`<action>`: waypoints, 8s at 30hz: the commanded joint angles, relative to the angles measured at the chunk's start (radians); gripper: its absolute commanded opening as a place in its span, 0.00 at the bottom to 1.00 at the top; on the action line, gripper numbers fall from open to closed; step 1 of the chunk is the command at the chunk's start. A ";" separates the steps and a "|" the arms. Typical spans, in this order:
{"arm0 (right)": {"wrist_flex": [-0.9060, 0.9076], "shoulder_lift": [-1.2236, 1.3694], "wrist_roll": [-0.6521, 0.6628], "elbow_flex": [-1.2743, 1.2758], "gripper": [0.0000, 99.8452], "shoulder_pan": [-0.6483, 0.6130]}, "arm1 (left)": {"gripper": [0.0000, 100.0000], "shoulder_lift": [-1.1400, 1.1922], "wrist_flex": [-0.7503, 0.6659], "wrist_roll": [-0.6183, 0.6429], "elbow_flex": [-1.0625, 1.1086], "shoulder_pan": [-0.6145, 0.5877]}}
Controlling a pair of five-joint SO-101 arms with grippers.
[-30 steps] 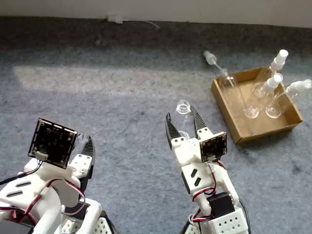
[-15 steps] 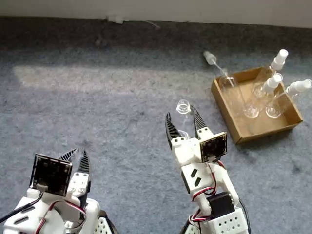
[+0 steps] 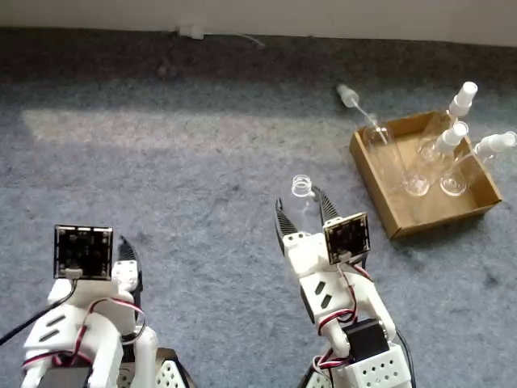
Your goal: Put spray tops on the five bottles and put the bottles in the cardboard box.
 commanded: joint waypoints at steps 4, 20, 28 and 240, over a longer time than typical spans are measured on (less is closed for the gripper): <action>0.093 -0.013 0.012 0.153 0.08 -0.004 | 0.00 -0.002 -0.212 -0.011 0.318 -0.010; 0.213 -0.013 0.011 0.154 0.08 -0.004 | 0.01 0.024 -0.433 -0.009 0.403 -0.002; 0.213 -0.013 0.008 0.154 0.08 -0.004 | 0.01 0.403 -0.559 -0.011 0.154 0.015; 0.214 -0.007 0.011 0.154 0.08 -0.008 | 0.01 -0.093 -0.233 0.026 0.728 -0.036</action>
